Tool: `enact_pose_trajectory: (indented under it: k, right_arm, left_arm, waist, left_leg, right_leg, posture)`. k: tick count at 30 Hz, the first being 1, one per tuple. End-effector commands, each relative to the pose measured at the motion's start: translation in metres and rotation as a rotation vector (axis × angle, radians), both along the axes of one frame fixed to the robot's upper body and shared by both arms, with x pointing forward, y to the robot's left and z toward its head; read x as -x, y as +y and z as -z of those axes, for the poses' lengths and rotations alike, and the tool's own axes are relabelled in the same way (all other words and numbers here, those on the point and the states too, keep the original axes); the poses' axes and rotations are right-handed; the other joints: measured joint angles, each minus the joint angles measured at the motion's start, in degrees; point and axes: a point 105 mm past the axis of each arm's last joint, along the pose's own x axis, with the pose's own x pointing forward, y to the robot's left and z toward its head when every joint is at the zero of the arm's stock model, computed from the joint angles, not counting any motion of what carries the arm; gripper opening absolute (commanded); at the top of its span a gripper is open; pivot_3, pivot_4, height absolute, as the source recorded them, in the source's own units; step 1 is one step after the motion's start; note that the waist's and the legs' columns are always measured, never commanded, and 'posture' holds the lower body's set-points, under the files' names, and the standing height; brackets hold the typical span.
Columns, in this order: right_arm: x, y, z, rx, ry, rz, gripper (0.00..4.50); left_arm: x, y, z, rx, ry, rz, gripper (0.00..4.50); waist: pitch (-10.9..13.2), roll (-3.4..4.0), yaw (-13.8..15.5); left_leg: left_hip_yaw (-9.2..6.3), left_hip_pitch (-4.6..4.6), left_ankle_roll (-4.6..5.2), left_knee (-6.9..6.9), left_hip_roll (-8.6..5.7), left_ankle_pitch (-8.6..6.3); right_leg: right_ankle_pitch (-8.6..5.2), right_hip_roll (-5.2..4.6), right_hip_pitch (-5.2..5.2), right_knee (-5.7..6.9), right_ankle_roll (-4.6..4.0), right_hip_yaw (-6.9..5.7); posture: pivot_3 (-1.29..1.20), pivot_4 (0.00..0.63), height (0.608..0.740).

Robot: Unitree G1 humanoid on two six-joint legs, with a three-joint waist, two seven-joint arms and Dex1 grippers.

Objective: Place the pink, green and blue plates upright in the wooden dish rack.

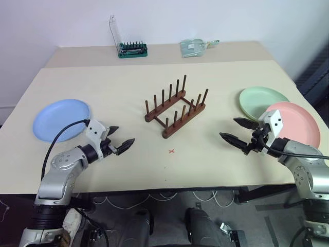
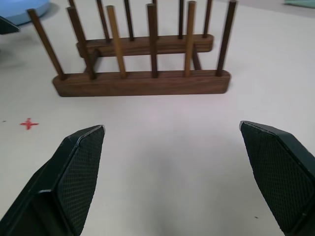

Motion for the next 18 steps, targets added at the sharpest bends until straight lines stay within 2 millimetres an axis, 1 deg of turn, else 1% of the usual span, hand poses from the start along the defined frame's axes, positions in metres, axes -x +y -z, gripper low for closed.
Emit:
enact_pose_trajectory:
  k: [1, 6, 9, 11, 14, 16, 17, 18]
  right_arm:
    - [0.000, 0.003, -0.017, 0.014, -0.045, -0.018, 4.48]
    - [-0.006, 0.007, -0.020, 0.025, -0.047, -0.039, 4.48]
    - [-0.006, 0.011, -0.019, 0.030, -0.050, -0.043, 4.48]
    - [-0.005, 0.013, -0.019, 0.033, -0.055, -0.043, 4.48]
    - [0.000, 0.013, -0.012, 0.037, -0.049, -0.041, 4.48]
    - [0.003, 0.016, -0.009, 0.038, -0.049, -0.040, 4.48]
    - [0.005, 0.019, -0.007, 0.036, -0.050, -0.042, 4.48]
    - [0.008, 0.020, -0.006, 0.030, -0.049, -0.045, 4.48]
  left_arm:
    - [0.001, -0.004, -0.011, -0.001, -0.054, -0.006, 4.50]
    - [0.003, -0.006, -0.010, 0.010, -0.065, -0.026, 4.50]
    - [0.006, -0.013, -0.006, 0.011, -0.057, -0.010, 4.50]
    - [0.007, -0.021, -0.006, 0.013, -0.051, 0.025, 4.50]
    - [0.012, -0.041, -0.004, 0.030, -0.022, 0.130, 4.50]
    - [0.015, -0.047, -0.002, 0.030, -0.005, 0.173, 4.50]
    - [0.013, -0.050, -0.001, 0.019, -0.003, 0.187, 4.50]
    - [0.010, -0.060, 0.001, 0.005, -0.005, 0.210, 4.50]
  waist:
    - [0.0, 0.00, 0.0]
    - [0.0, 0.00, -0.2]
    - [0.0, 0.00, -0.1]
    - [0.0, 0.00, 0.1]
    - [0.0, -0.01, 0.3]
    - [0.0, -0.01, 0.1]
    - [0.0, -0.01, 0.1]
    - [0.0, 0.00, 0.1]
  left_leg:
    - [0.00, 0.00, 0.00, 0.00, 0.00, 0.00]
    - [0.00, 0.00, 0.00, -0.01, 0.01, 0.00]
    - [0.00, 0.01, 0.00, -0.02, 0.01, 0.00]
    - [0.00, -0.02, 0.00, 0.00, 0.00, 0.00]
    - [0.00, -0.04, 0.00, 0.01, -0.03, 0.00]
    - [0.00, -0.04, 0.00, 0.01, -0.03, 0.00]
    - [0.00, -0.04, 0.00, 0.01, -0.02, 0.00]
    - [0.00, -0.03, 0.00, 0.00, -0.03, 0.00]
  right_leg:
    - [0.00, 0.00, 0.01, -0.01, 0.00, 0.00]
    - [0.00, 0.00, -0.02, 0.00, 0.00, 0.00]
    - [0.00, 0.00, -0.02, 0.00, 0.00, -0.01]
    - [0.00, -0.01, -0.02, -0.01, 0.00, -0.01]
    - [0.00, -0.03, 0.01, -0.06, 0.00, -0.01]
    - [0.00, -0.03, 0.01, -0.05, 0.01, -0.01]
    - [0.00, -0.03, 0.00, -0.05, 0.00, -0.01]
    - [0.00, -0.03, 0.00, -0.04, 0.00, -0.01]
  posture:
    - [0.00, 0.150, 0.740]
    - [0.00, 0.150, 0.740]
    - [0.00, 0.150, 0.740]
    - [0.00, 0.150, 0.740]
    - [0.00, 0.150, 0.740]
    - [0.00, 0.150, 0.740]
    - [0.00, 0.150, 0.740]
    - [0.00, 0.150, 0.740]
